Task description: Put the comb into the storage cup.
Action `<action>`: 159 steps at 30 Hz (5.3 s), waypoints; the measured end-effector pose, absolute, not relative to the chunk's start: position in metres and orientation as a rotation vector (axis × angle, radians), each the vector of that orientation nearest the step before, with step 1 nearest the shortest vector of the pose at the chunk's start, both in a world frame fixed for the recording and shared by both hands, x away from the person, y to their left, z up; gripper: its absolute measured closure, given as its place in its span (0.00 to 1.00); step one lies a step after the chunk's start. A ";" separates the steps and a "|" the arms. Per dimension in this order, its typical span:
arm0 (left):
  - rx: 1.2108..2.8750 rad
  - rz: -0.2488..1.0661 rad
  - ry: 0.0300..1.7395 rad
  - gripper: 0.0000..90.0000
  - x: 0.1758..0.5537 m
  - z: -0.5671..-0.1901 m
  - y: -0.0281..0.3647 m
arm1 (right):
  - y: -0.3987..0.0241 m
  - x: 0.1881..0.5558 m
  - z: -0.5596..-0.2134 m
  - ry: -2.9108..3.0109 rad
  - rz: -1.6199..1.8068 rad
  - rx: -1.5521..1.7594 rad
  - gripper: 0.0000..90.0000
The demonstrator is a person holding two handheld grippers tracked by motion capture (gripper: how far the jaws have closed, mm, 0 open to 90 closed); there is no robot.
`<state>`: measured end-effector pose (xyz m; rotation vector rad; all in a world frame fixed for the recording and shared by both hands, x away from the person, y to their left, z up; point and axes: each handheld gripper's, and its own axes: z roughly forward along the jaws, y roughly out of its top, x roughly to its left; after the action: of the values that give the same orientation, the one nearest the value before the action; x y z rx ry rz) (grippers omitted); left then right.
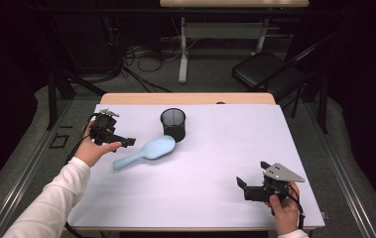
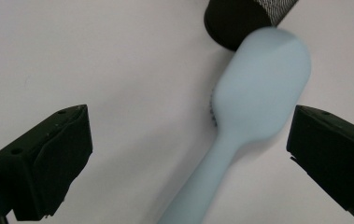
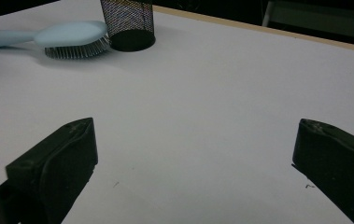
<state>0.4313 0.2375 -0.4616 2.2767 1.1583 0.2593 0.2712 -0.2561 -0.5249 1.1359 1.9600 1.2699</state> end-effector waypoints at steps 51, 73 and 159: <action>2.712 0.177 0.846 0.05 0.446 -0.475 0.197 | -0.255 0.271 -0.526 1.969 1.259 1.130 0.00; 2.790 0.215 0.783 0.19 0.450 -0.487 0.183 | -0.255 0.271 -0.526 1.972 1.260 1.128 0.00; 3.020 0.124 0.562 0.77 0.454 -0.523 0.163 | -0.254 0.271 -0.526 1.996 1.252 1.113 0.00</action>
<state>0.4542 0.1633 -0.5228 3.0201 0.5617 0.1237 0.2713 -0.2535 -0.5264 1.1131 1.9957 1.2518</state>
